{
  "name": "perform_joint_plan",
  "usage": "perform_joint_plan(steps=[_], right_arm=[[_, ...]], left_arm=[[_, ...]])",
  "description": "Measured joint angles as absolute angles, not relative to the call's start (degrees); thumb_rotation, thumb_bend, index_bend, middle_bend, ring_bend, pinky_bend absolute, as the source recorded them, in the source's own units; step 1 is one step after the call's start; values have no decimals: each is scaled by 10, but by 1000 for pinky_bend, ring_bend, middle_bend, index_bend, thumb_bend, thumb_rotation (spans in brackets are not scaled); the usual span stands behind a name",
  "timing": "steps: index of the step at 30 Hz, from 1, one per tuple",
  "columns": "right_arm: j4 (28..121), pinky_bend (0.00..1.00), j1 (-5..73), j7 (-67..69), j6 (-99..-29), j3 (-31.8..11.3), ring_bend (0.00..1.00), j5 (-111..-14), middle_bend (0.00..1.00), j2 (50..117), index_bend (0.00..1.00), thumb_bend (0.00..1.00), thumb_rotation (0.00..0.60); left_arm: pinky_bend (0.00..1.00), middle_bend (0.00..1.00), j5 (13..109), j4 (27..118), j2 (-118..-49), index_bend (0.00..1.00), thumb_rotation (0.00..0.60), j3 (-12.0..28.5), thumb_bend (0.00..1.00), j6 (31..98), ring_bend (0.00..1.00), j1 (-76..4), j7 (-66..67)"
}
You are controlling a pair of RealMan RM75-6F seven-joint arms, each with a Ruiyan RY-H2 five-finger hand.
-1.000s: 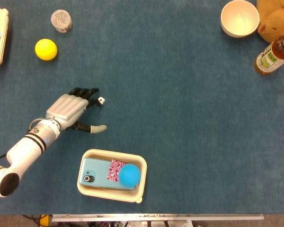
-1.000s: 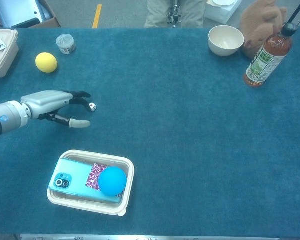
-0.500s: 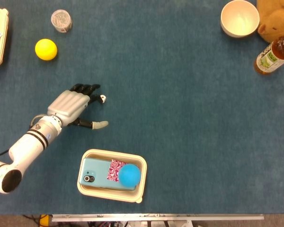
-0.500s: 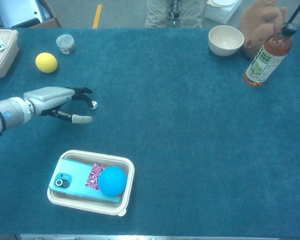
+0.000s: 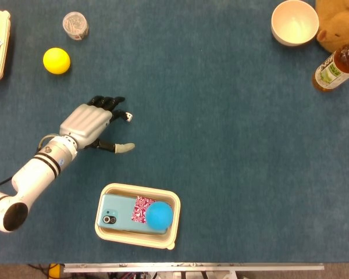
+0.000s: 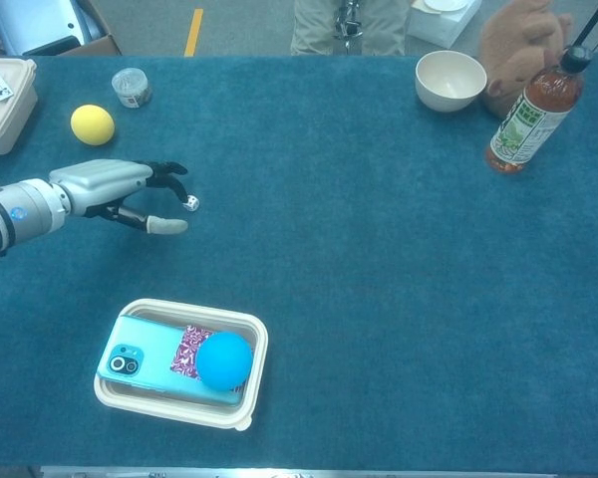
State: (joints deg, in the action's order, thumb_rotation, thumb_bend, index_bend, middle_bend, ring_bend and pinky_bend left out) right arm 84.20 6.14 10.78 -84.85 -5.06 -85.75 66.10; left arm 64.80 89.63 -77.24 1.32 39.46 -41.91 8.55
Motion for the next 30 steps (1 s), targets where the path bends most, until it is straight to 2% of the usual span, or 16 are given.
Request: perform_joint_plan(steps=[9,30], right_arm=[[837,423,63,114,-847,-49,264,-863,348,664,397,287,600],[834,423,55,119,-853,-49,263,-860,348,658,397,286,600]], left_arm=[[0,0,636,915,-767,212,135,1,113,402,0,-415,98],[0,0,621,877,-802,212,136,3,113,395,0,-423,91]])
